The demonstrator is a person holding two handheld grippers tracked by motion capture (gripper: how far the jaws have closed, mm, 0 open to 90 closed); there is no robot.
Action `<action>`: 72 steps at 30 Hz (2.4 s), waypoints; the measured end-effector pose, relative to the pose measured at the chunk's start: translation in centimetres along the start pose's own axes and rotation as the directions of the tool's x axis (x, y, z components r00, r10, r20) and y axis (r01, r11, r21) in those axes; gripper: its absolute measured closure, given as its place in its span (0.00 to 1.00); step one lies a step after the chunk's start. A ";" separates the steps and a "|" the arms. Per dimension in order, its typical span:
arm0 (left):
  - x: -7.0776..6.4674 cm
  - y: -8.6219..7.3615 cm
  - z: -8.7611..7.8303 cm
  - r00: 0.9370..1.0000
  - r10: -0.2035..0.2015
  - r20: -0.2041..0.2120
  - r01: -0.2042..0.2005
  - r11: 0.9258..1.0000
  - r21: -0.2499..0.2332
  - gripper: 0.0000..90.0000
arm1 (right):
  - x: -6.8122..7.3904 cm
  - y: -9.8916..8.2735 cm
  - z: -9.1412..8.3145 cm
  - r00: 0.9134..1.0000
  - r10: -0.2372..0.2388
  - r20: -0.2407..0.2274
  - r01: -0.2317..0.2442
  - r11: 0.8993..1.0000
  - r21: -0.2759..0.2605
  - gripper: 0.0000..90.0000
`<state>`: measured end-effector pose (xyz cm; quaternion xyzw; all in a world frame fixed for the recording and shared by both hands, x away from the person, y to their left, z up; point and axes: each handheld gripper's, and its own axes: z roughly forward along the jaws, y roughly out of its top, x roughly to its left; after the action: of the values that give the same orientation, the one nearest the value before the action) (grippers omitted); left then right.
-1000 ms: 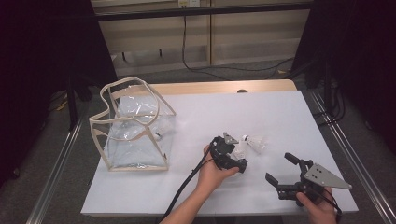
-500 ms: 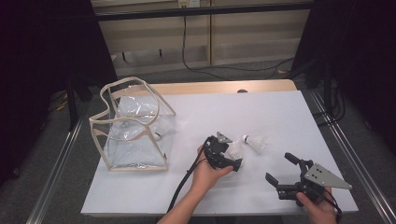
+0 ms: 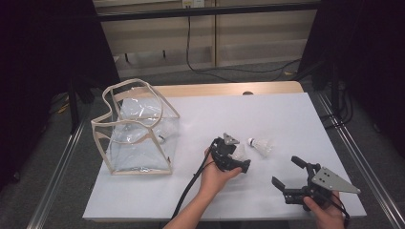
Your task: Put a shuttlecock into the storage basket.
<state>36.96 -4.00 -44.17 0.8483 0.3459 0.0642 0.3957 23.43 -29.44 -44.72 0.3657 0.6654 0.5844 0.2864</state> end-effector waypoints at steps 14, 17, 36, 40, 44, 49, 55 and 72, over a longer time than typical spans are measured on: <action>0.6 0.7 -0.3 0.995 0.081 0.057 -0.081 0.997 -0.010 0.41 | 0.0 0.0 0.0 1.000 -0.002 0.000 0.002 1.000 0.005 0.02; 0.7 0.6 -0.5 0.993 0.088 0.078 -0.088 0.996 -0.004 0.48 | 0.0 -0.1 0.1 1.000 -0.002 -0.001 0.002 1.000 0.006 0.02; 1.6 0.5 -1.7 0.974 -0.016 0.227 0.002 0.998 0.064 0.78 | 0.0 -0.1 0.1 1.000 -0.001 -0.001 0.001 1.000 0.007 0.02; 1.7 0.5 -2.0 0.964 -0.041 0.264 0.020 0.997 0.079 0.84 | 0.0 0.0 0.1 1.000 -0.001 -0.001 0.001 1.000 0.006 0.02; 1.8 0.5 -2.1 0.948 -0.068 0.309 0.040 0.994 0.097 0.92 | 0.0 0.0 0.1 1.000 -0.001 0.000 0.001 1.000 0.008 0.02; 1.8 0.5 -2.2 0.936 -0.086 0.342 0.049 0.992 0.117 0.98 | 0.0 0.0 0.1 1.000 -0.002 0.000 0.002 1.000 0.007 0.02; 1.9 0.7 -2.6 0.931 -0.098 0.352 0.056 0.990 0.129 0.99 | 0.0 0.0 0.0 1.000 -0.002 -0.002 0.002 1.000 0.006 0.02; 2.7 1.5 -4.7 0.922 -0.095 0.375 0.054 0.992 0.118 1.00 | 0.0 0.0 0.2 1.000 0.001 0.000 -0.001 1.000 -0.002 0.02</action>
<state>37.97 -0.02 -40.31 0.8507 0.2975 -0.1348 0.4119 23.65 -29.31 -44.73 0.3657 0.6648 0.5850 0.2865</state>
